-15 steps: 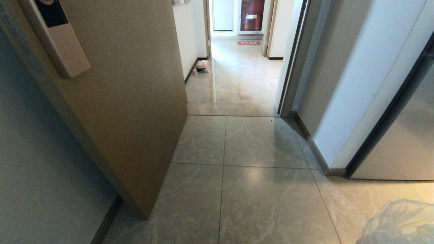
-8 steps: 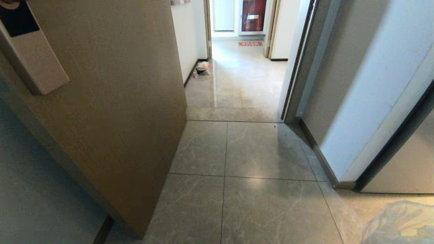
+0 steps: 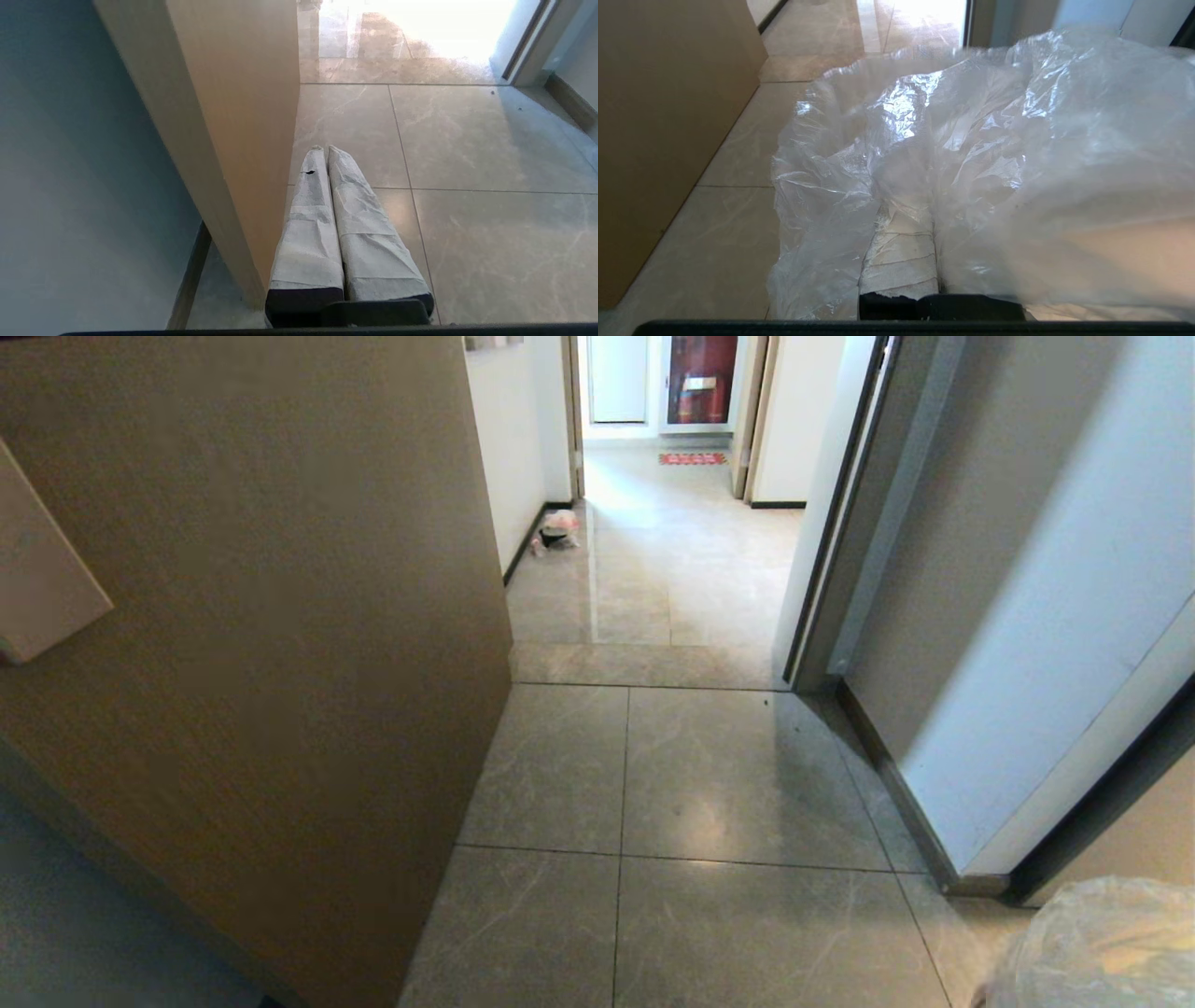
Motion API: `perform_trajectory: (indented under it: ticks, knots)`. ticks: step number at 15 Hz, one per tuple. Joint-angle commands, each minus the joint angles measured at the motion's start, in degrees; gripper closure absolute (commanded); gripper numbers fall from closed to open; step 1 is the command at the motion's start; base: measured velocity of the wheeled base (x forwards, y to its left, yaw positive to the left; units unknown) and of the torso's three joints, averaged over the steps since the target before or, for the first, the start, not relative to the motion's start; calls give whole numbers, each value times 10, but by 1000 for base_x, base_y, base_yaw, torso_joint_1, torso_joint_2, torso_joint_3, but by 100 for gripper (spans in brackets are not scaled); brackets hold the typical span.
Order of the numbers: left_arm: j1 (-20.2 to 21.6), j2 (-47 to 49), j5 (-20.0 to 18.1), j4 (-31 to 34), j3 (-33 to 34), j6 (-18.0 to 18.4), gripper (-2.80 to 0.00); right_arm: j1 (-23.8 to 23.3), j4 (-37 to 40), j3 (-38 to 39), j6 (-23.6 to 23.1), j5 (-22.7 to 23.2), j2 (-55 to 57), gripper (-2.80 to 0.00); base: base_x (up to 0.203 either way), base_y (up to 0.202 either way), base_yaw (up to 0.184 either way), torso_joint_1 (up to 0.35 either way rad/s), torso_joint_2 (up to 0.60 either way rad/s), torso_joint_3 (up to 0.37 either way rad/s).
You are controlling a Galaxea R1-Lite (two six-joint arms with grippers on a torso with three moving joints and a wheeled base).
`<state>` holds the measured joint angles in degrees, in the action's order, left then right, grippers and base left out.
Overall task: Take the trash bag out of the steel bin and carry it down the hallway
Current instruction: Put the trash bag at the door
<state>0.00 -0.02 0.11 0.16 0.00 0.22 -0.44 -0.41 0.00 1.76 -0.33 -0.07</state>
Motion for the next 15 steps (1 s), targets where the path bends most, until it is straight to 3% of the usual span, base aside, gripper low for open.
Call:
perform_trajectory:
  ticks: [1, 12, 15]
  knots:
    - [0, 0, 1, 4, 0, 0, 0, 0, 0, 2, 0, 0, 0, 0, 0, 0, 0, 0, 0, 0]
    - [0, 0, 2, 2, 0, 0, 0, 0, 0, 2, 0, 0, 0, 0, 0, 0, 0, 0, 0, 0]
    - [0, -1, 2, 3, 0, 0, 0, 0, 0, 2, 0, 0, 0, 0, -92, -88, 9, 2, 3, 0]
